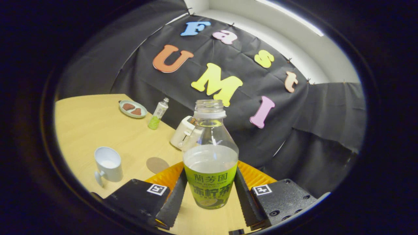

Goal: Take the bottle from table, then pour the juice into the cup, finally place the bottle on the coaster

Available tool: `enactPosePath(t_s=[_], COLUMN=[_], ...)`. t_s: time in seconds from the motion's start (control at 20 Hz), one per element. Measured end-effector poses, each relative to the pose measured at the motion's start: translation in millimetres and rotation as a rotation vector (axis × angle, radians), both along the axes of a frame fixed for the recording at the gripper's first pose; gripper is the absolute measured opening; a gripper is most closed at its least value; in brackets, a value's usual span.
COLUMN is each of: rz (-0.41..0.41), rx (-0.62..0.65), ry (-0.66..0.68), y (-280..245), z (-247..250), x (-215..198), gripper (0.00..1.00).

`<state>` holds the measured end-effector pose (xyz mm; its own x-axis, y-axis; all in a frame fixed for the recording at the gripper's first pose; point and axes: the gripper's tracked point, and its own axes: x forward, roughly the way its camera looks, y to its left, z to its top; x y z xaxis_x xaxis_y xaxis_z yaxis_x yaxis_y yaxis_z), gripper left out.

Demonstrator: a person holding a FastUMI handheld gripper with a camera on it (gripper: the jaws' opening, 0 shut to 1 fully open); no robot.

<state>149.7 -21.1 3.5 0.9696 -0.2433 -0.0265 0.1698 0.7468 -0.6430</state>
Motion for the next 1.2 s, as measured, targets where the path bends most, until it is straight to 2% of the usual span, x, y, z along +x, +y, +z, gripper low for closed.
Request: enactPosePath(t_s=[0.3,0.5,0.7,0.95,1.2], rz=[-0.043,-0.042,-0.074,-0.076,-0.099], rx=[-0.287,-0.382,-0.521,-0.693,-0.798], ry=[0.009,0.016,0.016,-0.015,-0.055], y=[9,17,21,36,41], z=[4,0,-5,-17,-16], x=[11,13,17,20,25], gripper=[0.81,0.8,0.81,0.81,0.81])
